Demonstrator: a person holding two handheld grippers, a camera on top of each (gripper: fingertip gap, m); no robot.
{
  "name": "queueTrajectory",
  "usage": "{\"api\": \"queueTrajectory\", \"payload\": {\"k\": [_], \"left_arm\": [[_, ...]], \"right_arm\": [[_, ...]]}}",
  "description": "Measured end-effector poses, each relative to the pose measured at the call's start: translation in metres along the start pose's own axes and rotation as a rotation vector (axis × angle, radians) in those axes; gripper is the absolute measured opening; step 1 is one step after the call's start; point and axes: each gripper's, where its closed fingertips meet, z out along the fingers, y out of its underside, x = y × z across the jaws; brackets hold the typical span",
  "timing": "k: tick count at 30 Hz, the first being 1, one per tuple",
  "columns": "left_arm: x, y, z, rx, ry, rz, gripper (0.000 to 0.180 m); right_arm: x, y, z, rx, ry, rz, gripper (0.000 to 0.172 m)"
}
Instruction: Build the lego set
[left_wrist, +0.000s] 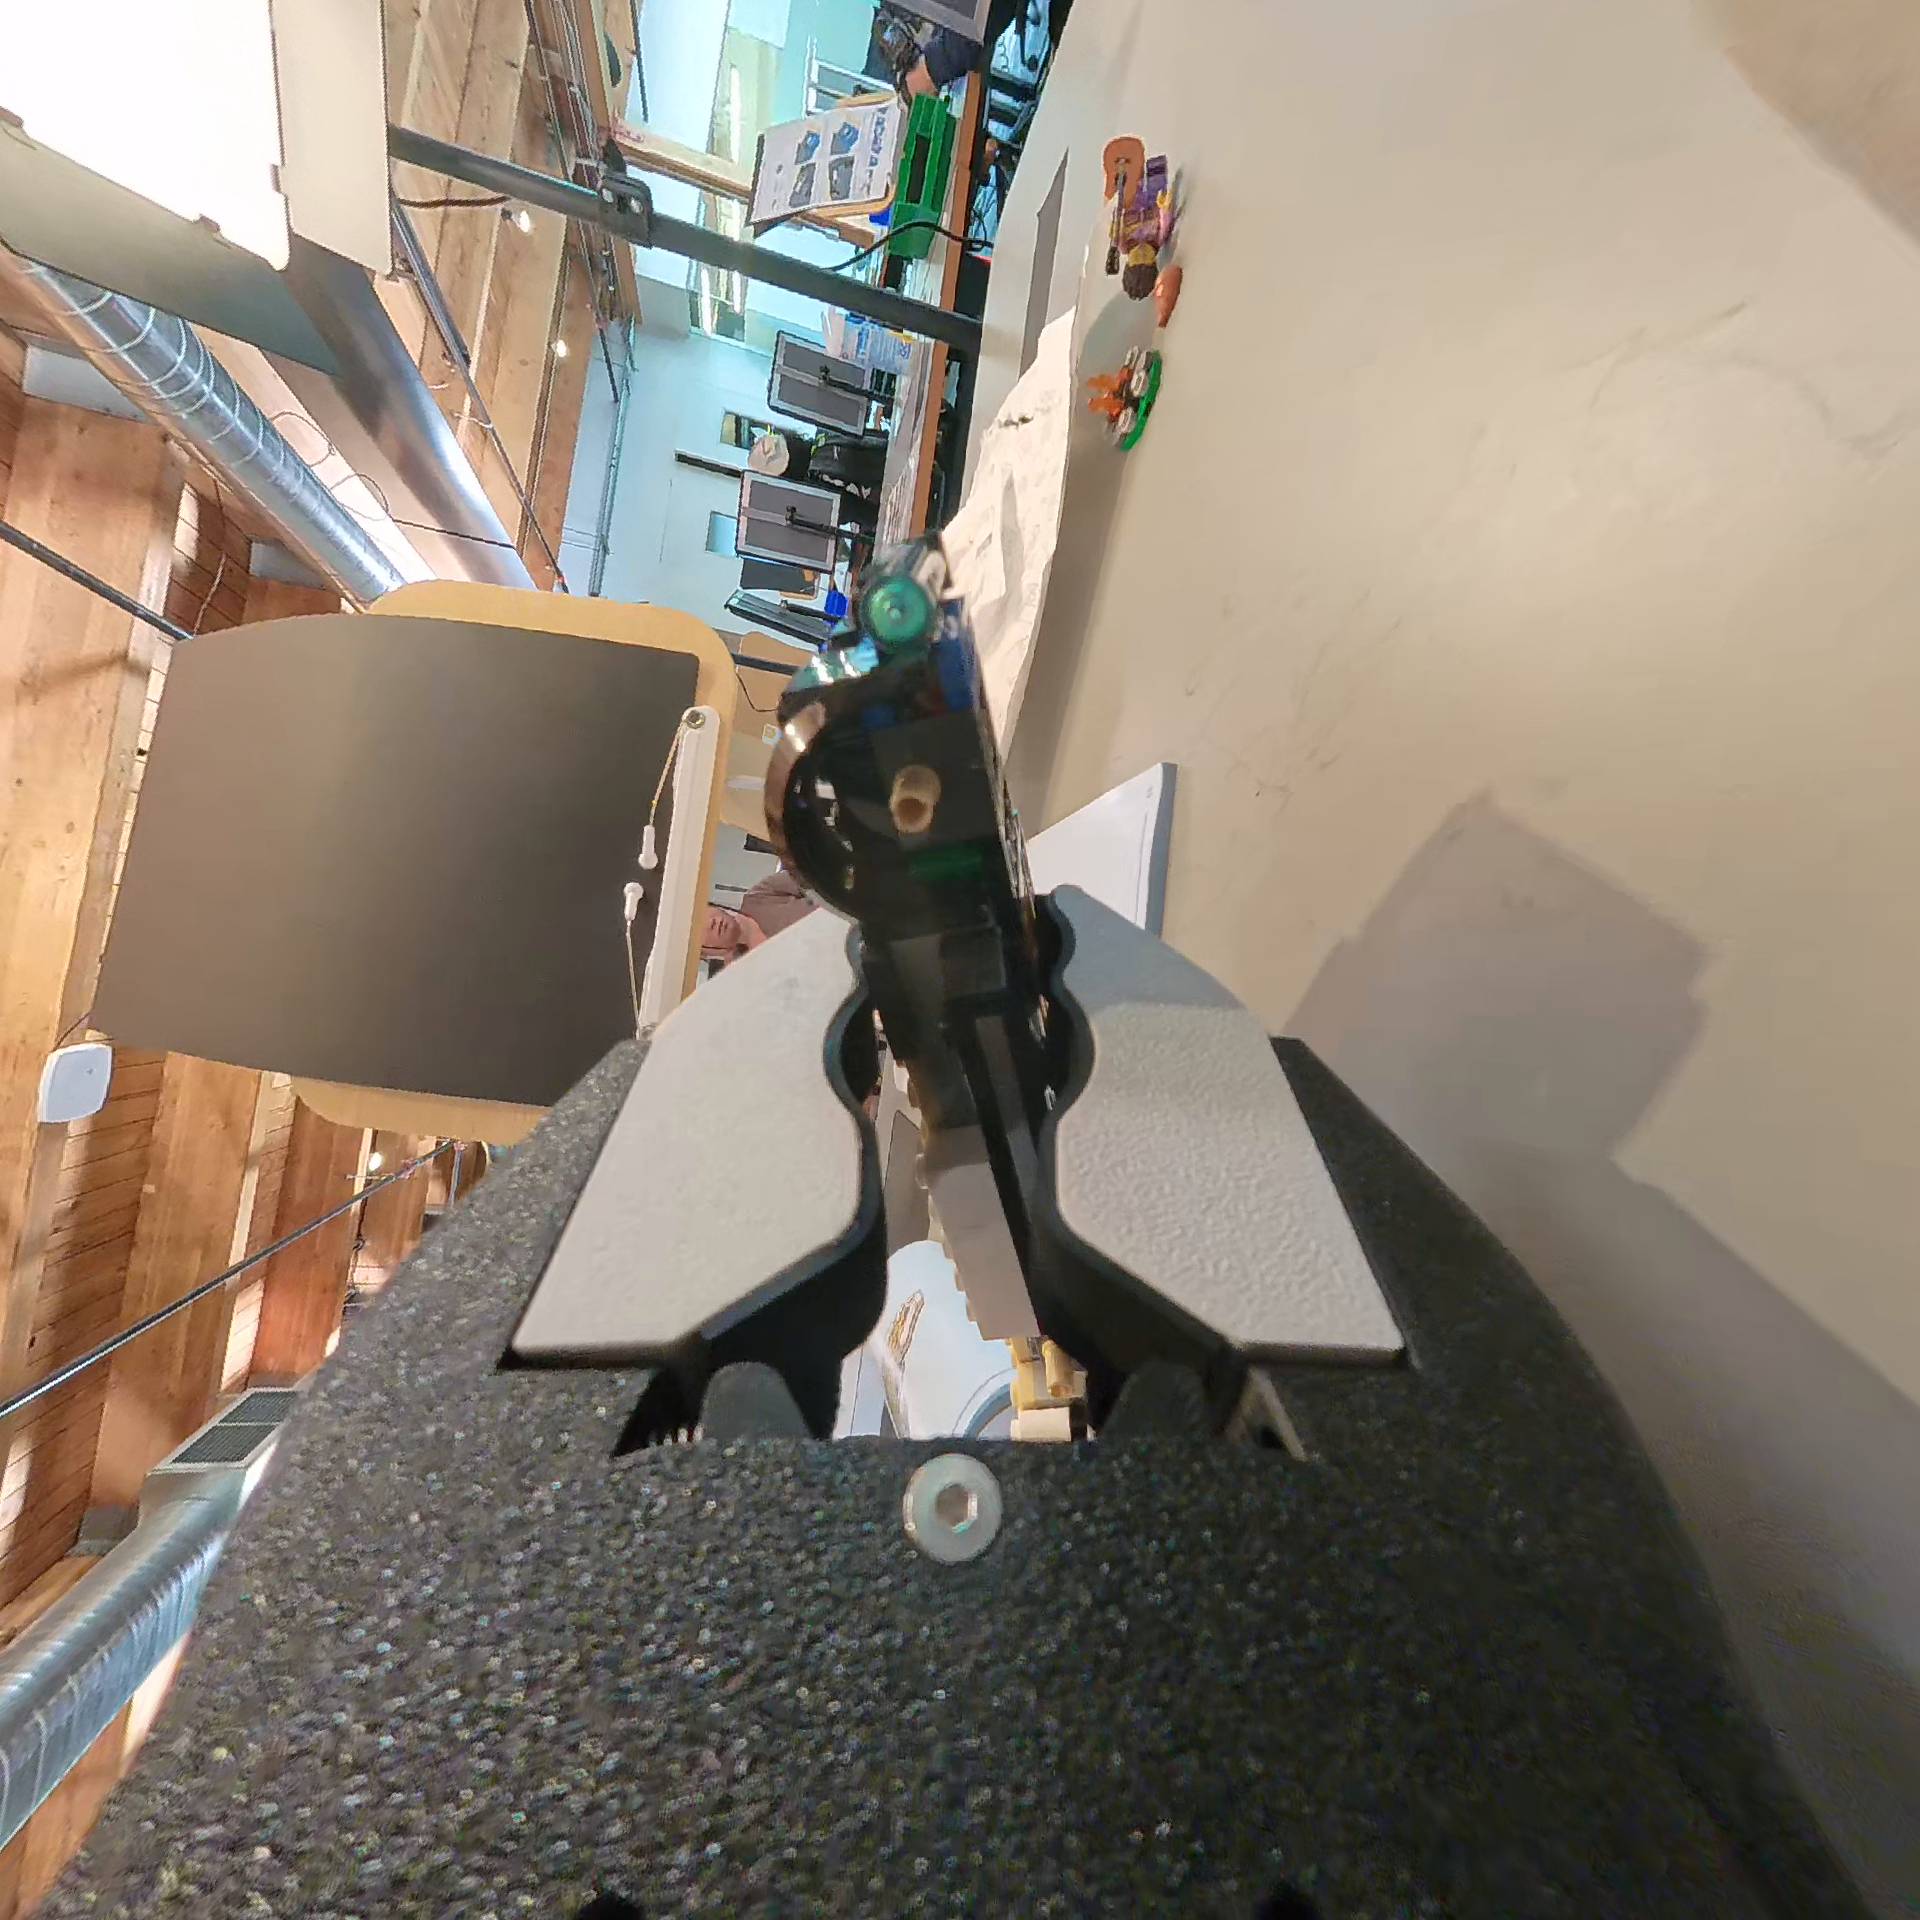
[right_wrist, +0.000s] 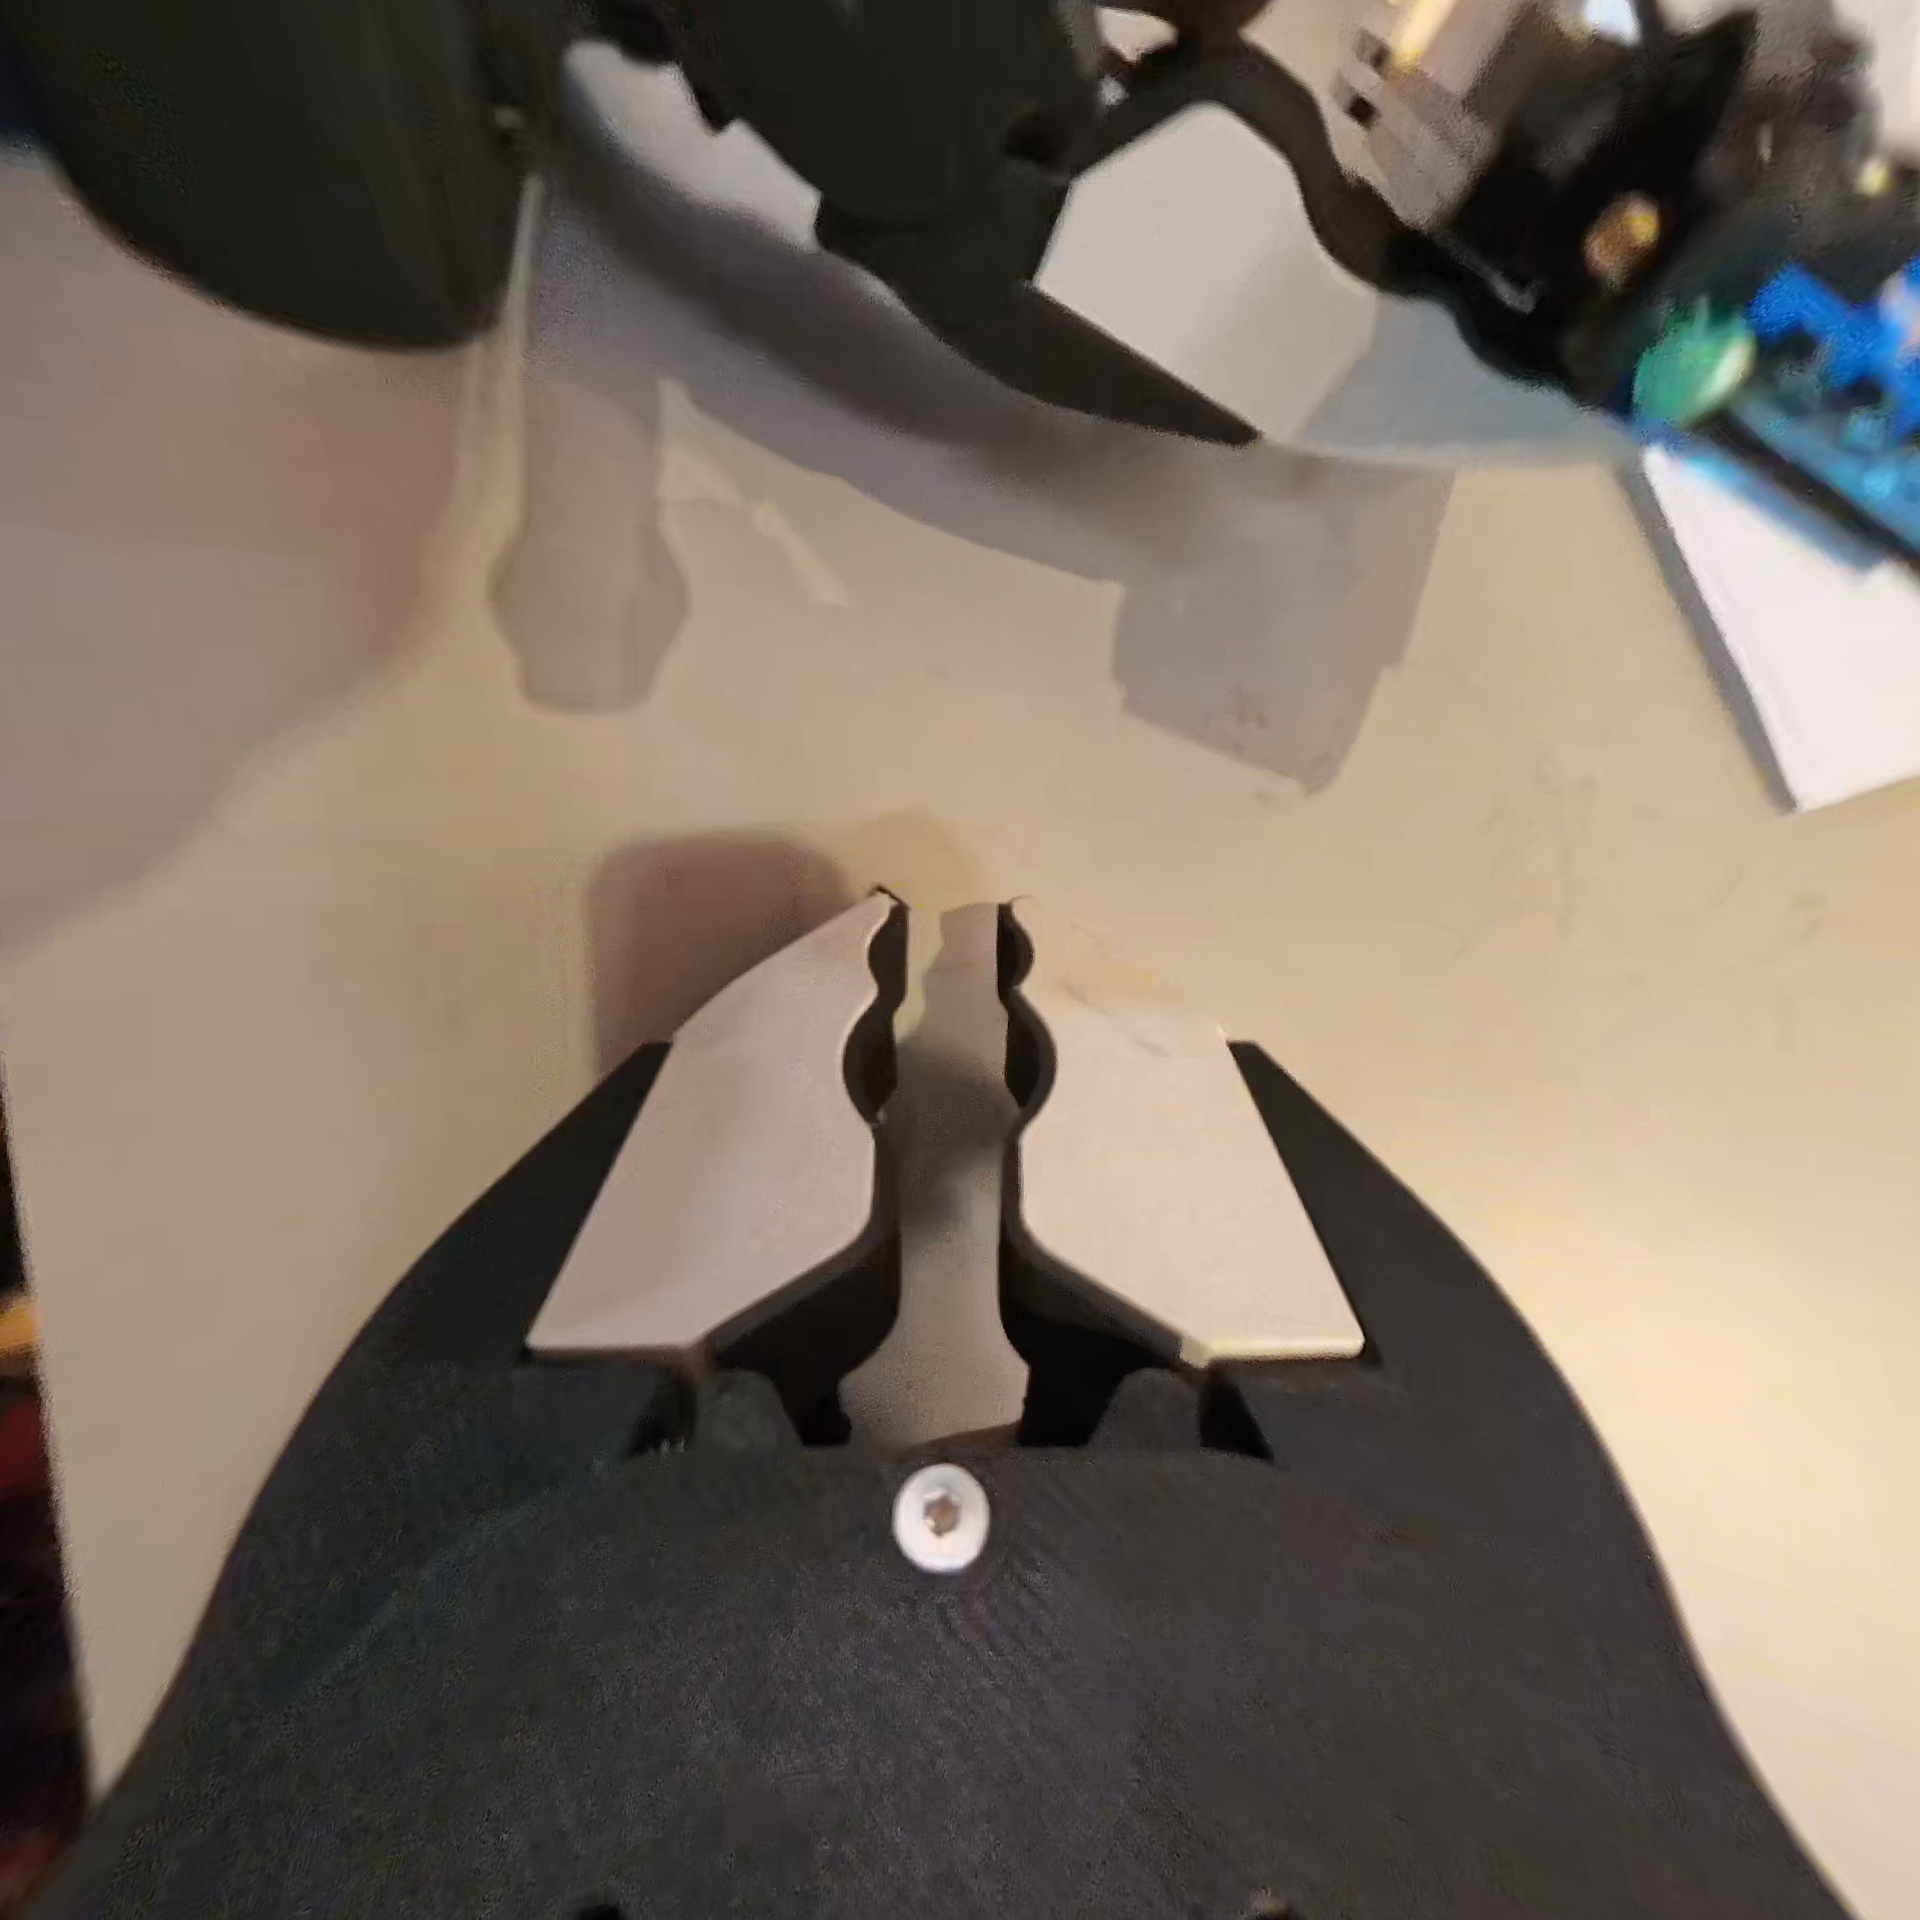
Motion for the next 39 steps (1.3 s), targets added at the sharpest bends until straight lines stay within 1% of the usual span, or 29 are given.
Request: {"api": "queueTrajectory", "payload": {"k": [2,5,8,10,20,24,29,34,39], "left_arm": [[0.0,0.001,0.0,-0.002,0.0,-0.011,0.028],[0.003,0.0,-0.001,-0.001,0.008,-0.019,0.028],[0.006,-0.001,-0.001,0.007,0.016,-0.027,0.028],[0.006,-0.002,-0.001,0.01,0.017,-0.029,0.028],[0.005,-0.004,-0.002,0.013,0.014,-0.032,0.028],[0.005,-0.004,-0.003,0.015,0.015,-0.034,0.028],[0.005,-0.004,-0.003,0.016,0.013,-0.032,0.028],[0.003,-0.006,-0.004,0.018,0.008,-0.035,0.028],[0.003,-0.005,-0.004,0.018,0.007,-0.036,0.028]], "right_arm": [[-0.006,0.002,0.002,0.02,0.003,0.126,0.016],[-0.01,0.002,0.001,0.072,0.038,0.248,0.016],[-0.005,0.002,-0.002,0.093,0.111,0.303,0.016],[-0.003,0.001,-0.003,0.099,0.123,0.323,0.014],[-0.005,0.0,0.005,0.045,0.147,0.271,0.007],[-0.01,0.002,0.008,-0.004,0.164,0.203,0.008],[-0.012,0.001,0.01,-0.013,0.177,0.167,0.008],[-0.011,0.0,0.005,0.007,0.19,0.189,0.008],[-0.011,0.005,0.006,-0.012,0.194,0.228,0.011]]}}
